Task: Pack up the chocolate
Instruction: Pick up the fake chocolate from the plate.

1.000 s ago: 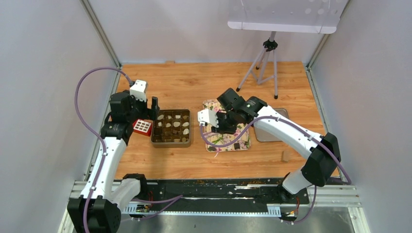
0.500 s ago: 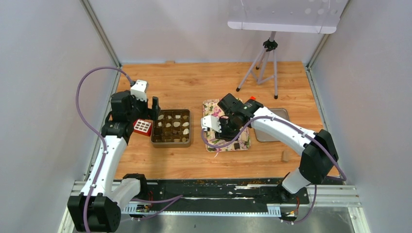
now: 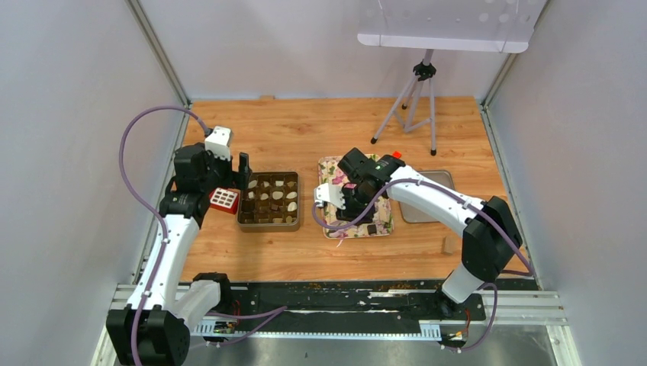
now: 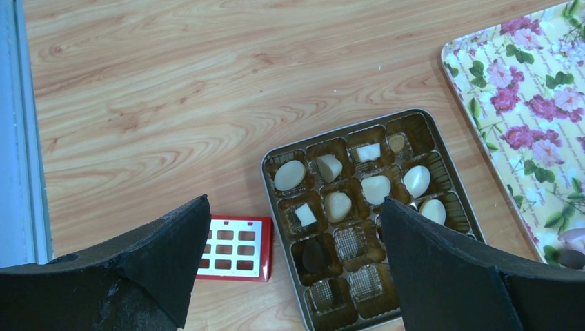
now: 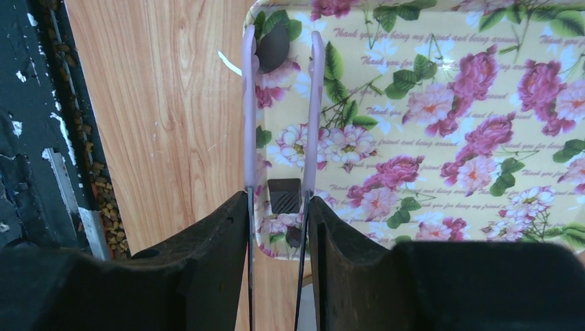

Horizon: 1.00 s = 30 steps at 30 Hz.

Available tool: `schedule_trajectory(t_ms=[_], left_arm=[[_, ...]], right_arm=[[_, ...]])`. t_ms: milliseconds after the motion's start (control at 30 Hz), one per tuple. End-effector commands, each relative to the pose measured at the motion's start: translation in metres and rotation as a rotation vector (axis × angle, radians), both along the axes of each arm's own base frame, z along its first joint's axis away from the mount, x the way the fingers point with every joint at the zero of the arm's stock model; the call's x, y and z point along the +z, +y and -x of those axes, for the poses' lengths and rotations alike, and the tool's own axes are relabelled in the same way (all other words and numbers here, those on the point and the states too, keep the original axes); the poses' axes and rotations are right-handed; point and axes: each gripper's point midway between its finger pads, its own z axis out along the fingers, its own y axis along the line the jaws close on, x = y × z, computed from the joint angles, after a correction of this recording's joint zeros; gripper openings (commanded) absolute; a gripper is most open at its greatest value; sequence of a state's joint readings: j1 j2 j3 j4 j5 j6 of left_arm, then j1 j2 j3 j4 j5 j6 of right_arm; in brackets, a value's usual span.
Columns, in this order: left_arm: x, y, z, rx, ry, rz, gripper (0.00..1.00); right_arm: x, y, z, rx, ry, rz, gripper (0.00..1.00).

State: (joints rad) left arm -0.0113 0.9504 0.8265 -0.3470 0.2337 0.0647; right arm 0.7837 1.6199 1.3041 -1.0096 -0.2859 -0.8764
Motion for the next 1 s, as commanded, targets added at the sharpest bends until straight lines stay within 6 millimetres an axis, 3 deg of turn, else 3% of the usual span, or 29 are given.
schedule_trajectory(t_ms=[0,200,467,967], left_arm=[[0.015,0.002,-0.004,0.009,-0.065,0.009,1.0],[0.015,0.001,-0.003,0.009,-0.066,0.011,1.0],[0.015,0.002,-0.002,0.012,-0.067,0.014,1.0],[0.014,-0.004,-0.001,-0.014,-0.063,0.033,1.0]], right_arm=[[0.006,0.003,0.003,0.006,0.038,-0.012,0.37],[0.0,-0.001,0.004,0.006,0.06,0.025,0.36],[0.0,-0.002,-0.012,-0.017,-0.004,0.059,0.31],[0.03,0.014,-0.008,-0.009,0.014,-0.038,0.24]])
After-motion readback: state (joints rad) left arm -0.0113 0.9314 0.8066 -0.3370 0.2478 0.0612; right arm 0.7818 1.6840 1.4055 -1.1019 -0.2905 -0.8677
